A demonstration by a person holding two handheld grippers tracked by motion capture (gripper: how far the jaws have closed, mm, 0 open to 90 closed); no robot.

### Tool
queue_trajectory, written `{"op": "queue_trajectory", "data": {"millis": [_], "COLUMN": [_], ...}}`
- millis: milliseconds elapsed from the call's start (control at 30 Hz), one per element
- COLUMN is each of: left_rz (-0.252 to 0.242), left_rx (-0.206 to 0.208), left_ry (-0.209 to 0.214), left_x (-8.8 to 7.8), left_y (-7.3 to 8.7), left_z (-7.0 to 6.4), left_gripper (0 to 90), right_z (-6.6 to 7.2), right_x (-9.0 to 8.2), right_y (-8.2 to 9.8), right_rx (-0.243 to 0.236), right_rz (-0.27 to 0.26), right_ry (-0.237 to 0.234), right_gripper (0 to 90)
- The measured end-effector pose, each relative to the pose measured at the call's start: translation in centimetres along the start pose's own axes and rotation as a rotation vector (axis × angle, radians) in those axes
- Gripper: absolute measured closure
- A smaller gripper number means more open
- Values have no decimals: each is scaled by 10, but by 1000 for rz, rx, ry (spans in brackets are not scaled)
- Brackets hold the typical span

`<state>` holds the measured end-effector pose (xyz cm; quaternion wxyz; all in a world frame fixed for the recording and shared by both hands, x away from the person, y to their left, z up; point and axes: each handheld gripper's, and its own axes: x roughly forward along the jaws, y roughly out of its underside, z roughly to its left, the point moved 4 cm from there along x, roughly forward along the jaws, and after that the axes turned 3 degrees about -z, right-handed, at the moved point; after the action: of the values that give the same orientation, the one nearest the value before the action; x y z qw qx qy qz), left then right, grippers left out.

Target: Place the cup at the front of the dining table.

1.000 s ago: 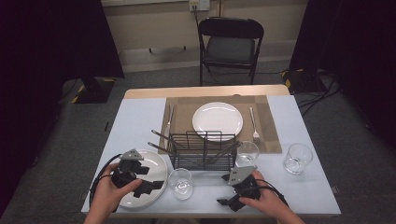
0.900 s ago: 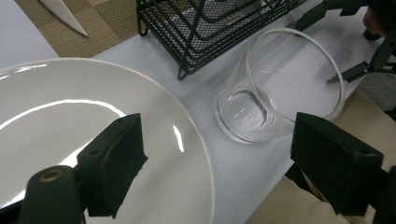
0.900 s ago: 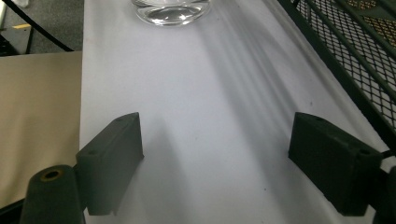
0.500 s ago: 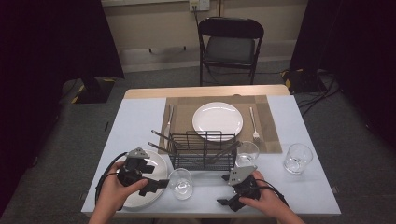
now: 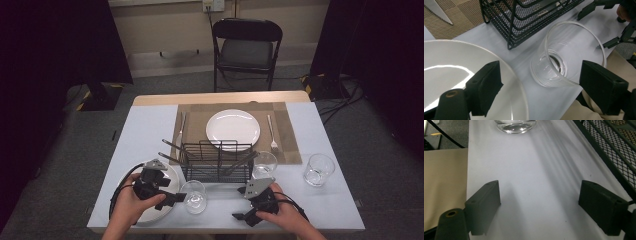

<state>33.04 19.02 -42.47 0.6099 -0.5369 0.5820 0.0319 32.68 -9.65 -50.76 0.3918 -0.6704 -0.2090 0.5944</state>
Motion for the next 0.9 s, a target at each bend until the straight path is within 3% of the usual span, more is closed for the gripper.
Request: {"op": "queue_trajectory", "data": {"millis": [200, 400, 667, 800, 900], "left_rz": [13, 19, 38, 27, 25], "left_rx": [-22, -3, -52, -24, 4], "left_ry": [-4, -26, -38, -20, -31], "left_x": [5, 7, 11, 12, 12], "left_y": [0, -1, -2, -2, -3], "left_z": [-1, -2, 0, -1, -2], "left_gripper": [202, 211, 230, 264, 310], "right_z": [0, 0, 0, 0, 0], "right_x": [0, 0, 0, 0, 0], "right_y": [0, 0, 0, 0, 0], "right_rx": [-1, -1, 0, -1, -1], "right_rz": [0, 0, 0, 0, 0], "right_ry": [0, 0, 1, 1, 1], "right_gripper": [161, 161, 161, 161, 161]}}
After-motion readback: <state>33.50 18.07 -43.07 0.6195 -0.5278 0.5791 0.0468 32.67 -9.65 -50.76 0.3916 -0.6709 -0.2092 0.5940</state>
